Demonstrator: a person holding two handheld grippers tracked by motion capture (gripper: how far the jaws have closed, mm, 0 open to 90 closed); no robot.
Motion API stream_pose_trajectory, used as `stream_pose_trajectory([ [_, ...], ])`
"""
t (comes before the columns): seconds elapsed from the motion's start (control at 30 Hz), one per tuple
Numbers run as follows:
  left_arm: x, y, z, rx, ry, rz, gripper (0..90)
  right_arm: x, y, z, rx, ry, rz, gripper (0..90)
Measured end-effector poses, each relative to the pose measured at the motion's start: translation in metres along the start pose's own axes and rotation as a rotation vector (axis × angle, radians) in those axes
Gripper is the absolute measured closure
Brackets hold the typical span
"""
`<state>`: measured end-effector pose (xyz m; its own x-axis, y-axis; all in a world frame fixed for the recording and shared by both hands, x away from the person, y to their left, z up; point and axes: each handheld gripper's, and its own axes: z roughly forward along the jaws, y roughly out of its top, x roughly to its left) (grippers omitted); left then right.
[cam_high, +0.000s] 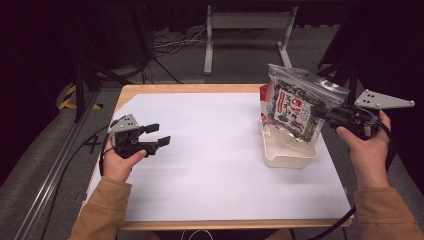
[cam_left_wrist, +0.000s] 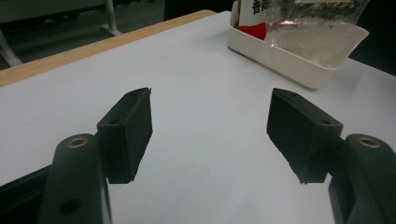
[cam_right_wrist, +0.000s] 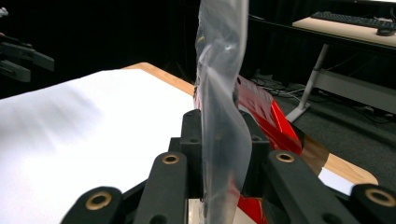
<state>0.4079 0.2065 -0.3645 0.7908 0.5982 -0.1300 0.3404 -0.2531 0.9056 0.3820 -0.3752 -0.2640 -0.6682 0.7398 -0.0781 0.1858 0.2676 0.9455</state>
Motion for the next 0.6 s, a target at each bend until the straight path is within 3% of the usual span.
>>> stream_pose_trajectory([
  [0.6, 0.002, -0.002, 0.000, 0.002, 0.006, 0.002, 31.9, 0.003, -0.022, 0.007, 0.057, -0.006, 0.002, 75.7],
])
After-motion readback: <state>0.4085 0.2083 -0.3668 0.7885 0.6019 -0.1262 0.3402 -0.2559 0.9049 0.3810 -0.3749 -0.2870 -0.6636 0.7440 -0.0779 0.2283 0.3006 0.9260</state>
